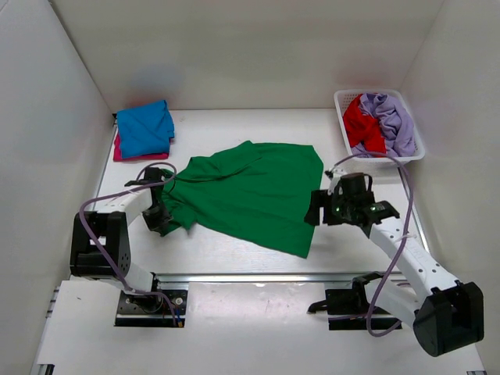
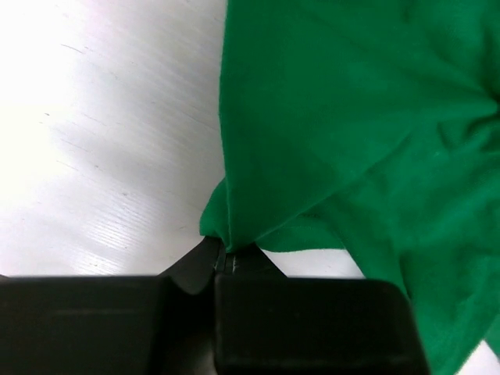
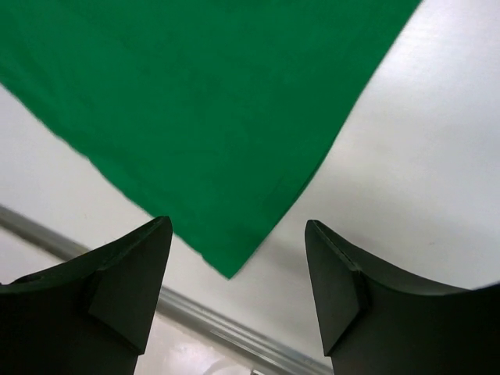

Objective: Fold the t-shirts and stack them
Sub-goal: Flatten out the tshirt

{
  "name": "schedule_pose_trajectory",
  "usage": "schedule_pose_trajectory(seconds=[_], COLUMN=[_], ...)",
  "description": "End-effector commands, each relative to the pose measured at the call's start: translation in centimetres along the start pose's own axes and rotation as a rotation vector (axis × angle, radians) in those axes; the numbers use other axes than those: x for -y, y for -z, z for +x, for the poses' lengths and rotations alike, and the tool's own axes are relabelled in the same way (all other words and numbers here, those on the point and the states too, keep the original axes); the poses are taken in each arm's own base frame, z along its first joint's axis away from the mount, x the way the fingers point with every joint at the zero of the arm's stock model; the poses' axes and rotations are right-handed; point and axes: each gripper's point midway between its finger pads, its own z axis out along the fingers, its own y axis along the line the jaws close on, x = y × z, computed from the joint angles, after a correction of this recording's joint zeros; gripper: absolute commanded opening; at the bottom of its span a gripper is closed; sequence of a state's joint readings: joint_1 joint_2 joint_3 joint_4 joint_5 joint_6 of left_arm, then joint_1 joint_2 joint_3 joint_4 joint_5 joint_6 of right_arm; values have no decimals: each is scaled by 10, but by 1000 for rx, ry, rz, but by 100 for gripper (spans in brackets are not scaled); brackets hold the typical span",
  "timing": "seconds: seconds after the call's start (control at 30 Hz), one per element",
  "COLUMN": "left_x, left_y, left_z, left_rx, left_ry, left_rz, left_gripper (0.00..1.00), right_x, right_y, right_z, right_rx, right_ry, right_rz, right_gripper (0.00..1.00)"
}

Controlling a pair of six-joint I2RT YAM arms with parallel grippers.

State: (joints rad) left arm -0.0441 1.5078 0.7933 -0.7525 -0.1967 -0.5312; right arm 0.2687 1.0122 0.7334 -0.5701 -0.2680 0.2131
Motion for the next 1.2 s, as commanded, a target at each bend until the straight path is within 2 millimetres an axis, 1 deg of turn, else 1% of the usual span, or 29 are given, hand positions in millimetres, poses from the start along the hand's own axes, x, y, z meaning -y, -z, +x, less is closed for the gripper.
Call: schedule_pose_trajectory(seconds=[0.0, 0.03, 0.1, 0.17, 0.2, 0.23, 0.27, 0.3, 0.33, 0.37, 0.4, 0.43, 0.5, 0.53, 0.63, 0.67, 0.7, 0.73, 0.8, 0.83, 0.87, 0.93, 0.97, 1.0, 1.03, 1.07, 1.1, 1.13, 1.17], left_x=[22, 28, 35, 41, 43, 47, 51, 51, 54, 56, 59, 59, 58, 59, 59, 59, 59, 61, 62, 60, 61, 60, 59, 58, 58, 56, 55, 52, 52], left_y=[5, 18, 39, 63, 78, 92, 99, 110, 120, 128, 132, 136, 140, 141, 143, 140, 139, 139, 139, 139, 143, 143, 147, 146, 147, 147, 152, 152, 160], left_z=[13, 5, -12, -25, -31, -41, -42, -45, -49, -48, -49, -51, -46, -47, -44, -42, -43, -40, -38, -38, -39, -38, -41, -41, -42, -41, -45, -47, -52], left_rx=[-39, -4, 56, 96, 112, 152, 152, 171, 192, 192, 196, 208, 204, 213, 217, 211, 210, 204, 199, 201, 208, 203, 222, 219, 221, 221, 232, 237, 257], left_ry=[2, 3, 16, 24, 38, 38, 35, 40, 40, 42, 38, 46, 42, 42, 40, 39, 47, 35, 31, 34, 30, 31, 32, 32, 31, 22, 34, 39, 33], left_rz=[129, 158, 202, 248, 273, 295, 317, 336, 354, 381, 400, 412, 428, 436, 460, 459, 463, 471, 480, 473, 484, 479, 484, 478, 482, 476, 481, 470, 474], left_gripper=[0, 0, 0, 0, 0, 0, 0, 0, 0, 0, 0, 0, 0, 0, 0, 0, 0, 0, 0, 0, 0, 0, 0, 0, 0, 0, 0, 0, 0], right_x=[-8, -15, -22, -27, -29, -29, -31, -27, -25, -23, -18, -15, -10, -8, -11, -10, -11, -13, -17, -18, -19, -22, -20, -19, -16, -12, -10, -5, -7], right_y=[-14, -19, -20, -21, -23, -25, -29, -33, -35, -36, -37, -36, -36, -34, -36, -38, -40, -43, -45, -47, -48, -50, -51, -52, -53, -53, -51, -50, -47], right_z=[47, 63, 67, 70, 81, 86, 99, 111, 116, 122, 128, 135, 138, 142, 147, 148, 149, 150, 153, 156, 154, 163, 169, 172, 175, 175, 176, 174, 165], right_rx=[-94, -132, -160, -204, -251, -267, -296, -306, -310, -323, -338, -354, -354, -358, -357, -355, -355, -359, -377, -392, -391, -431, -453, -460, -472, -470, -485, -471, -466], right_ry=[-41, -18, 30, -11, -47, -60, -73, -82, -97, -102, -122, -135, -163, -173, -215, -225, -224, -221, -221, -203, -194, -196, -190, -184, -186, -175, -160, -143, -125], right_rz=[-42, -39, -12, -12, -18, -17, -11, 14, 34, 47, 71, 97, 136, 158, 133, 137, 133, 133, 130, 138, 145, 165, 176, 188, 213, 239, 257, 281, 284], right_gripper=[66, 64, 64, 64, 64, 64, 65, 65, 65, 65, 65, 64, 63, 61, 57, 56, 55, 54, 49, 48, 48, 45, 39, 28, 21, 0, 0, 0, 0])
